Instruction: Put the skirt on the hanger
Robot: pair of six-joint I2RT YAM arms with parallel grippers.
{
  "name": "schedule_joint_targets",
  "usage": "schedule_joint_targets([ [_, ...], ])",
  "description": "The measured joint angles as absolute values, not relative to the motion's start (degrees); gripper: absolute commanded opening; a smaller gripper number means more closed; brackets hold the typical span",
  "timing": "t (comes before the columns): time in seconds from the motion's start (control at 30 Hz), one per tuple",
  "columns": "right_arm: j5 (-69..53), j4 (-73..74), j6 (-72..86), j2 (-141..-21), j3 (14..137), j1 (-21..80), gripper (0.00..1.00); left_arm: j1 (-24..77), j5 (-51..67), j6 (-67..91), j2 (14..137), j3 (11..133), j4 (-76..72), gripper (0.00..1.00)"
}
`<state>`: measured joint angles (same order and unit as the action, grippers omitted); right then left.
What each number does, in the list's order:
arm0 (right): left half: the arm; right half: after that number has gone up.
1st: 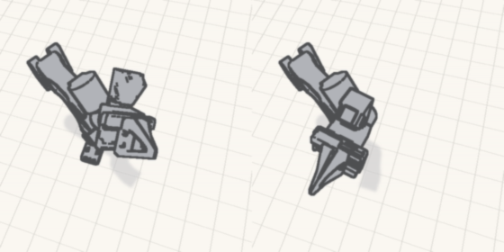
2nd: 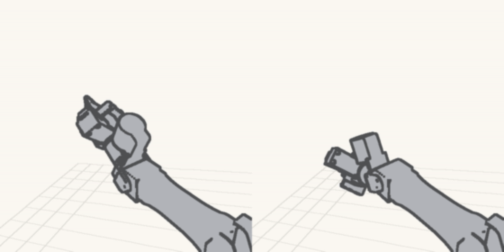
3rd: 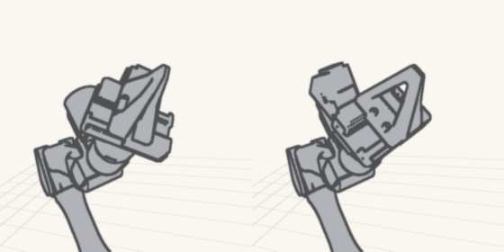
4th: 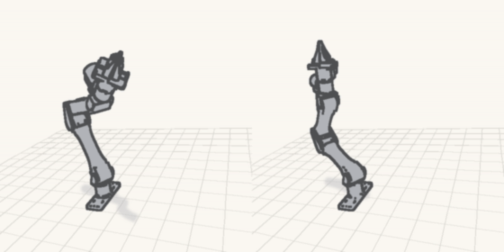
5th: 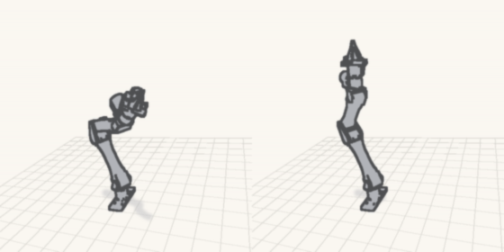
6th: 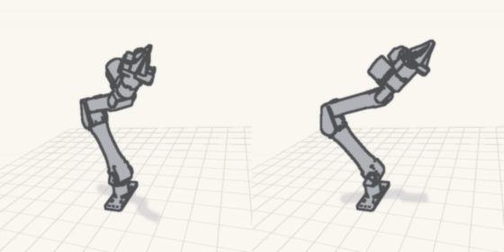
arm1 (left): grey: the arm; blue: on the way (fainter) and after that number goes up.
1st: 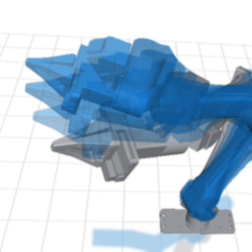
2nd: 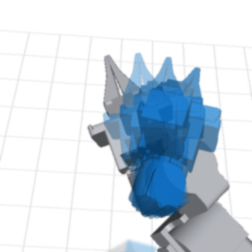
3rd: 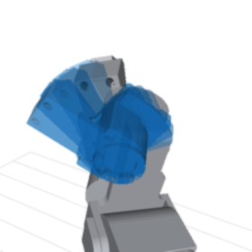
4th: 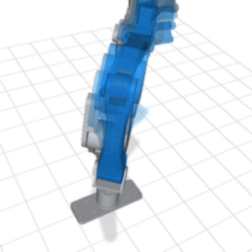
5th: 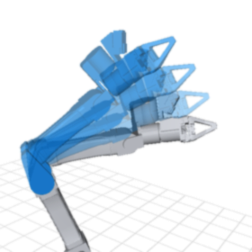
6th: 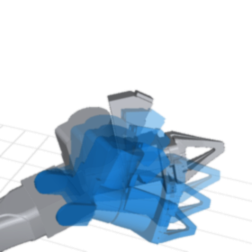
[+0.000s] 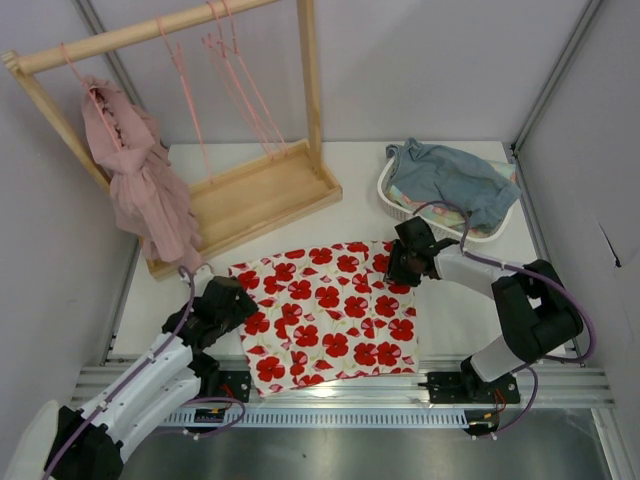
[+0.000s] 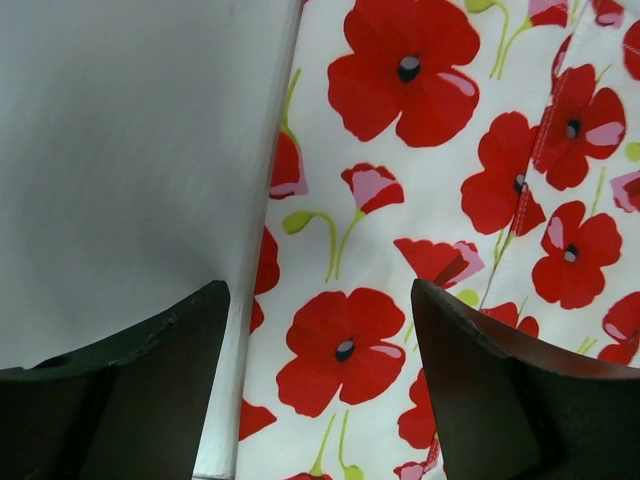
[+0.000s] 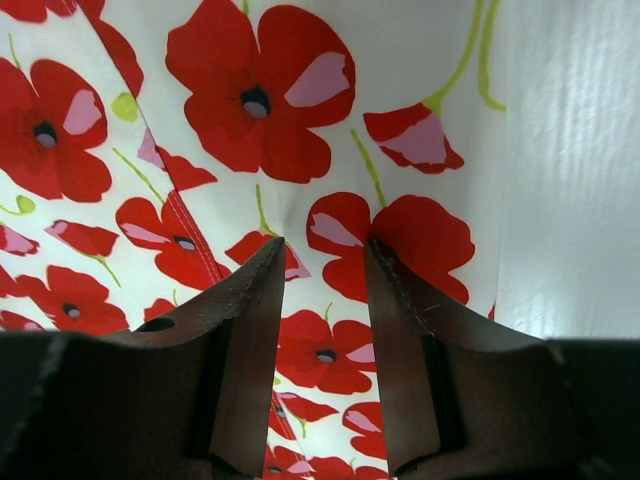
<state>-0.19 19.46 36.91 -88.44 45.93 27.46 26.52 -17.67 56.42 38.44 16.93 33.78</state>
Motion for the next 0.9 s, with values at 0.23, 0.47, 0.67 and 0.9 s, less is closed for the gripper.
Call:
schedule_joint_targets([
  [0.23,0.0,18.4,35.3,-87.7,45.1,22.0,0.43,26.4,-16.0,55.7,38.1,15.4,28.8,0.73],
  [0.47,-0.4,23.4,32.5,-83.2,45.1,21.3,0.46,26.4,-13.6,53.5,39.5,13.1,20.7,0.65],
  [0.67,-0.5,25.8,29.9,-73.1,49.6,32.7,0.5,26.4,-12.8,50.9,43.9,13.1,15.0,0.65],
  [0.9,-2.9,23.2,30.5,-69.9,52.7,43.0,0.5,26.0,-13.1,48.9,49.8,14.9,10.7,0.66],
])
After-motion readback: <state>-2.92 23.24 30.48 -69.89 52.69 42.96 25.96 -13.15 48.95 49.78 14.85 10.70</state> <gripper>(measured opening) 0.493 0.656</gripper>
